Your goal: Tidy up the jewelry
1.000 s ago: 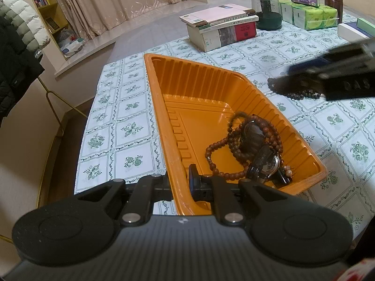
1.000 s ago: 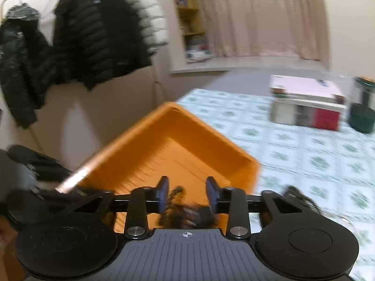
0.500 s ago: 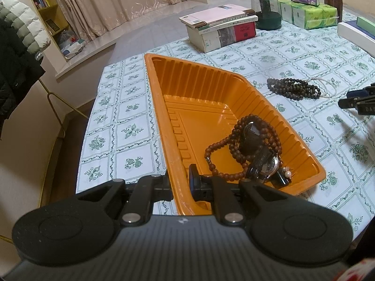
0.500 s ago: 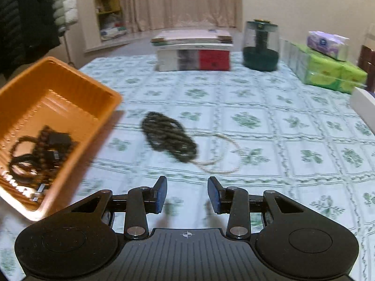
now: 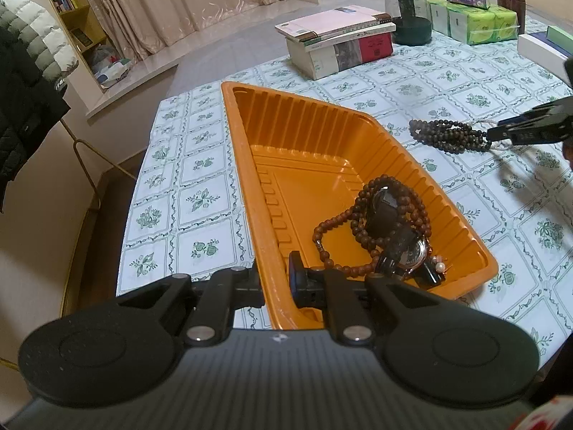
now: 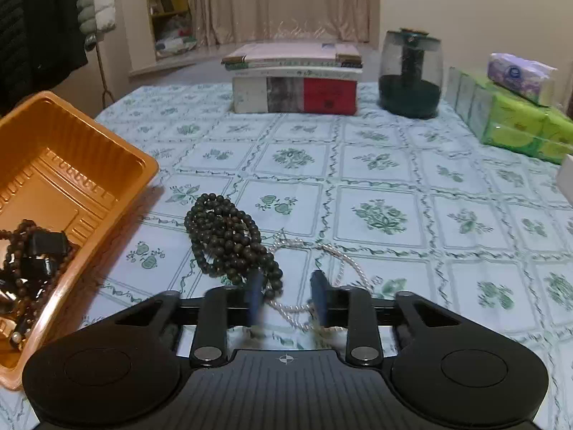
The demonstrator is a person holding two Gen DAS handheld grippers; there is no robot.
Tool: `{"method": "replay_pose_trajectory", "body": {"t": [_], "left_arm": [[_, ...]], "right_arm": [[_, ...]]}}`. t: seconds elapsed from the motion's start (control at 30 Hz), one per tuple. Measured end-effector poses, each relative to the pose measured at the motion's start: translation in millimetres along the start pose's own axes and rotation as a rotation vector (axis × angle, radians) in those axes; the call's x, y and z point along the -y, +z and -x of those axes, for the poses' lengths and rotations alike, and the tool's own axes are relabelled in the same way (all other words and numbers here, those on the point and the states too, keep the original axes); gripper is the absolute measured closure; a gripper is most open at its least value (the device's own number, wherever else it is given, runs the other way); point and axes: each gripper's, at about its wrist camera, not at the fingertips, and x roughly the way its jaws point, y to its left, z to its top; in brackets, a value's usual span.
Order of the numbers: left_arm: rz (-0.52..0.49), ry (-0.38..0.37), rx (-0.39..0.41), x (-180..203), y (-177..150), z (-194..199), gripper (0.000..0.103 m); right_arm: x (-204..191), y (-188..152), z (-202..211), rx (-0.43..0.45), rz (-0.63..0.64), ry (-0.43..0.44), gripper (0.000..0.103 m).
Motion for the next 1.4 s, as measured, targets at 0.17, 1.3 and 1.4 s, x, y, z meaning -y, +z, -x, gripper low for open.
{"method": "replay_pose_trajectory", "body": {"t": [0.17,1.3,1.4], "left_arm": [[0.002,-0.001,0.0,-0.2,0.1,0.0,0.093],[-0.012,-0.005,0.01,-0.1,-0.7,0.4,0.092],[-0.013,-0.005,0.012,0.0,-0.4,0.6,0.092]], "right_arm": [[-0.7,3.1,-14.2,-0.037,0.007,0.027,0.096],[-63.0,181.4,248.9,0.463,0.519,-0.061,0.097],[-73.9,193.4,260.1,0.504,0.542,-0.047,0.097]]}}
